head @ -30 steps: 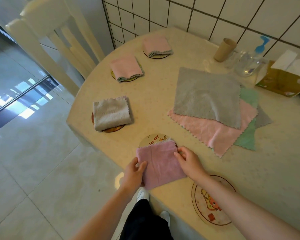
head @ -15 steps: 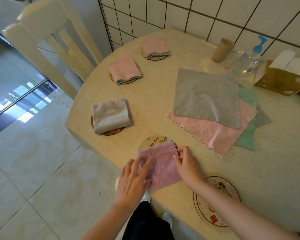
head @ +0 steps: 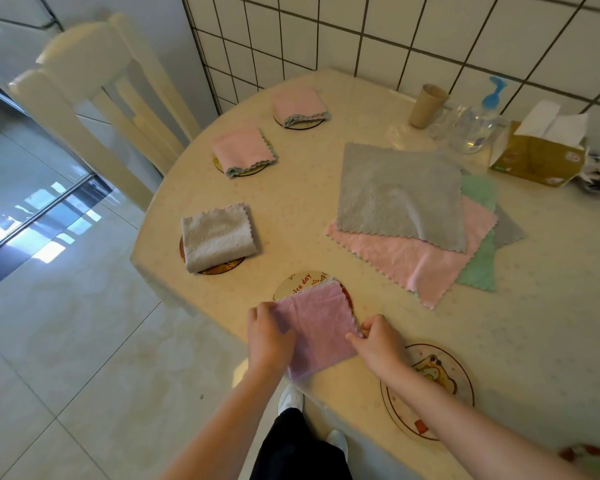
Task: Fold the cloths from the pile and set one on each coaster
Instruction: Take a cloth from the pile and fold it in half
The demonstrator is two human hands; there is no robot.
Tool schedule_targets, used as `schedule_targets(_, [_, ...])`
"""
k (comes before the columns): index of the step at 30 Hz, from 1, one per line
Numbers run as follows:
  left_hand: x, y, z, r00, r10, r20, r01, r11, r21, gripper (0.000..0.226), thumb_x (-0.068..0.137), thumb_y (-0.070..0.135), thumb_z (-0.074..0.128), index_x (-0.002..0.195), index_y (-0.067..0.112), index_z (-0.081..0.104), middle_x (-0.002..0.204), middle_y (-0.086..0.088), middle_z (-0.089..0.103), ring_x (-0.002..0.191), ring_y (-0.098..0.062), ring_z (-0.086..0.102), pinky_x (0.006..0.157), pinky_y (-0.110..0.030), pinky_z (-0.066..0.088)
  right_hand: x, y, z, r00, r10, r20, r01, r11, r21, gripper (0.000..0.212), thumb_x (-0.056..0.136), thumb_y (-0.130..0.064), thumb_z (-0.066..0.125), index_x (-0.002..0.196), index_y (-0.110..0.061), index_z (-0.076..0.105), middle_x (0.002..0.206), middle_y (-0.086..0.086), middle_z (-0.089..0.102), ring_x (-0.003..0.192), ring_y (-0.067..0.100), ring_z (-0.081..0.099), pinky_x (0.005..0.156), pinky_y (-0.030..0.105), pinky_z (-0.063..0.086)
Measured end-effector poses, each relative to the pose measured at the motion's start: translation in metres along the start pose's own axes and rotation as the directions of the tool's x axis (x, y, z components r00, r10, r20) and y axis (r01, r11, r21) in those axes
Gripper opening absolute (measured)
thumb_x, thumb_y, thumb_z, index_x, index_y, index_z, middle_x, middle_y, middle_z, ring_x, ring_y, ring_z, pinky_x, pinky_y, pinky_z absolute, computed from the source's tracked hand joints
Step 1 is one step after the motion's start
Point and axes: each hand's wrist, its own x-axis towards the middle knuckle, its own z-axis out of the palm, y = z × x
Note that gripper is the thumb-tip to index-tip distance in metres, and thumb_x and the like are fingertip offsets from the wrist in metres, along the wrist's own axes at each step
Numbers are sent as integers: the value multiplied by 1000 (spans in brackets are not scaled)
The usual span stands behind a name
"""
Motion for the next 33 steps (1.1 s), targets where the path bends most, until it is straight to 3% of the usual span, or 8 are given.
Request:
schedule_targets(4, [8, -1, 3, 955, -297, 13, 294, 933, -206, 52, 76, 11, 73, 118, 16, 43, 117, -5, 47, 100, -24, 52, 88, -39, 52, 7, 4, 4, 990, 99, 103, -117, 976, 184, 27, 80, -30, 68, 87, -5, 61, 76, 4, 60, 67, 20, 54, 60, 26, 42])
schedule_targets(8, [5, -15, 6, 906, -414, 89, 423, 873, -241, 51, 69, 19, 80, 103, 15, 43, 101, -9, 54, 90, -29, 60, 78, -47, 57, 3, -1, -1, 954, 155, 258, -256, 868, 426, 23, 80, -20, 65, 97, -4, 61, 76, 5, 56, 65, 18, 52, 56, 28, 43])
schedule_targets(14, [2, -15, -1, 867, -453, 210, 499, 793, -350, 37, 78, 34, 73, 74, 4, 52, 84, -16, 58, 73, -27, 57, 74, -38, 55, -9, -29, -20, 892, -150, 426, -229, 664, 712, 17, 80, -7, 55, 87, -16, 67, 79, 3, 66, 76, 16, 61, 63, 30, 51])
schedule_targets(17, [7, -10, -13, 833, -427, 353, 553, 672, -492, 44, 79, 43, 72, 95, 4, 59, 100, -15, 65, 91, -30, 64, 83, -42, 56, -12, -43, -31, 827, -291, 481, -283, 525, 803, 17, 83, -5, 49, 91, -13, 62, 75, 5, 61, 71, 16, 57, 57, 29, 46])
schedule_targets(20, [17, -10, -25, 794, -249, 554, 597, 487, -637, 53, 76, 47, 73, 117, 15, 61, 114, -12, 67, 109, -30, 62, 94, -44, 51, -5, -48, -35, 798, -342, 496, -298, 491, 819, 21, 79, -11, 51, 99, -10, 56, 86, 14, 54, 76, 22, 53, 60, 32, 45])
schedule_targets(22, [28, -8, -31, 807, -217, 549, 584, 429, -689, 54, 75, 37, 76, 120, 12, 62, 114, -12, 66, 104, -28, 62, 86, -39, 53, 3, -48, -35, 825, -313, 471, -295, 472, 831, 16, 80, -10, 51, 96, -9, 54, 83, 14, 54, 72, 22, 55, 58, 33, 47])
schedule_targets(27, [43, -1, -35, 919, -281, 277, 392, 733, -556, 32, 82, 17, 72, 109, 5, 62, 105, -15, 65, 91, -27, 65, 65, -33, 56, 25, -28, -20, 938, -10, 345, -233, 720, 654, 11, 87, -12, 57, 92, -3, 61, 91, 14, 67, 82, 28, 67, 69, 43, 59])
schedule_targets(33, [53, -3, -26, 939, -261, 222, 337, 824, -455, 22, 82, 13, 73, 100, 3, 65, 97, -14, 68, 85, -23, 66, 72, -36, 59, 37, -10, -12, 989, 58, 135, -110, 902, 417, 17, 84, -19, 65, 77, -7, 57, 84, 11, 65, 75, 27, 69, 62, 40, 60])
